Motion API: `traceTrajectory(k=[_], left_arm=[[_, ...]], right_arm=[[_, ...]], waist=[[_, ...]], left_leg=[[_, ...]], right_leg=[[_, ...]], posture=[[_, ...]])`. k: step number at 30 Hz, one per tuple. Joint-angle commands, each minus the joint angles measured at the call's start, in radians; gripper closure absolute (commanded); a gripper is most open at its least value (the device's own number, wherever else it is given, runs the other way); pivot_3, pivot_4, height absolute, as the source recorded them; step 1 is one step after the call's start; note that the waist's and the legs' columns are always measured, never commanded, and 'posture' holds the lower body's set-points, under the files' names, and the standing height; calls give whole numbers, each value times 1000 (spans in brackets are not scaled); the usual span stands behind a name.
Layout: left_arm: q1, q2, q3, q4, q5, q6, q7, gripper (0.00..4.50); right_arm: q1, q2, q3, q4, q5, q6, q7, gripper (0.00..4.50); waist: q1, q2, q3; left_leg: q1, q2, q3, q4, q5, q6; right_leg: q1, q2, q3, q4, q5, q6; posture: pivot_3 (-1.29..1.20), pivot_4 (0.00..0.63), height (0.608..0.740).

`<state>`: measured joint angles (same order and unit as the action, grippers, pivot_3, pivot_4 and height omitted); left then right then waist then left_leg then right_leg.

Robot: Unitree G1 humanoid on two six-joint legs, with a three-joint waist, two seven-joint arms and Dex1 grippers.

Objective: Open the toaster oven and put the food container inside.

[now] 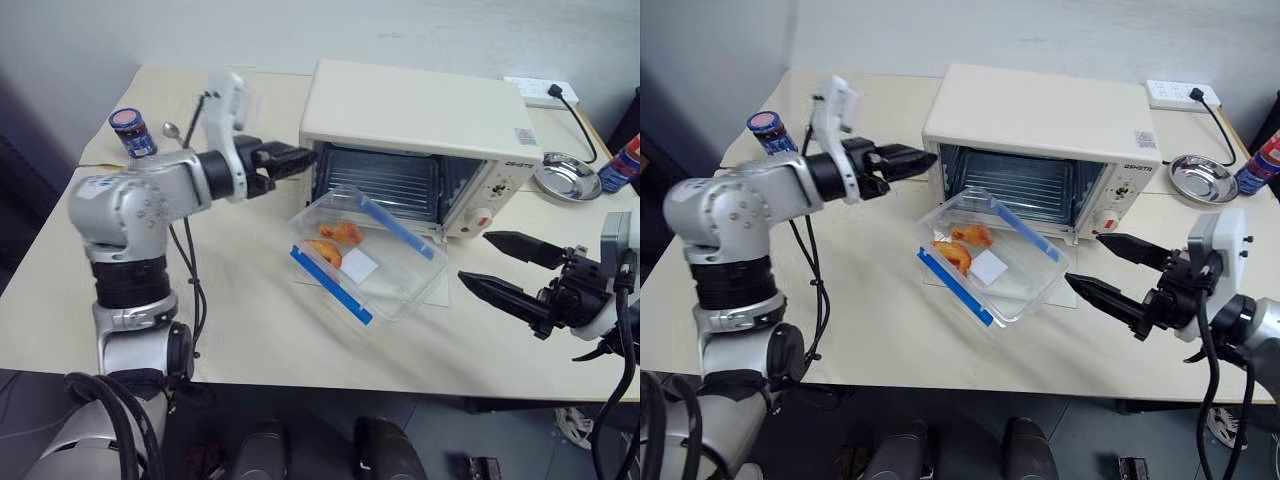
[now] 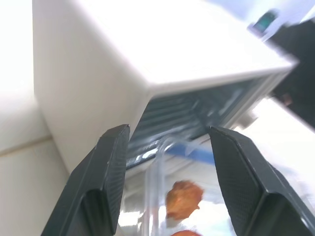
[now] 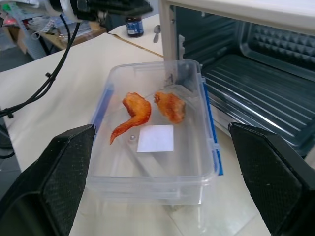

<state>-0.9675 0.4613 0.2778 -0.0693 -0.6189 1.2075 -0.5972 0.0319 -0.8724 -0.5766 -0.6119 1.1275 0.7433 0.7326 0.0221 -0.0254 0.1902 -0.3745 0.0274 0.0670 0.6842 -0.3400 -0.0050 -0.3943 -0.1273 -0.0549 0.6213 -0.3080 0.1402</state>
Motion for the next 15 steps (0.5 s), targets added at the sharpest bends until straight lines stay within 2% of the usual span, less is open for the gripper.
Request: traceTrajectory(k=[1,6,7,11,15], left_arm=[[91,134,3,-73,-139,-67,-296,2890],[200,256,-104,-96,-148,-139,-477,4387],[228,281,-138,-112,-129,-180,-522,4500],[295,345,-254,-128,-48,-322,-625,4500],[293,342,-365,-59,72,-448,-633,4500]], right_arm=[[-21,-26,23,-77,116,29,-15,1201],[6,-24,65,-144,193,47,-41,2830],[20,-24,80,-171,196,48,-44,3155],[75,-18,137,-233,192,45,-68,4446],[100,-11,291,-263,25,37,-115,4479]], waist=[[-6,1,0],[5,1,0],[6,1,0],[4,1,0],[3,1,0]], left_leg=[[0,0,0,0,0,0],[0,0,0,1,0,0],[0,0,0,1,0,0],[0,0,-1,0,0,1],[0,0,0,0,0,1]], right_leg=[[0,0,0,0,0,0],[2,1,-1,-1,0,-1],[2,0,-1,-1,0,-1],[2,0,0,-1,0,-1],[2,1,0,-1,0,-1]], posture=[[0,150,740],[0,150,740],[0,150,740],[0,150,740],[0,150,740]])
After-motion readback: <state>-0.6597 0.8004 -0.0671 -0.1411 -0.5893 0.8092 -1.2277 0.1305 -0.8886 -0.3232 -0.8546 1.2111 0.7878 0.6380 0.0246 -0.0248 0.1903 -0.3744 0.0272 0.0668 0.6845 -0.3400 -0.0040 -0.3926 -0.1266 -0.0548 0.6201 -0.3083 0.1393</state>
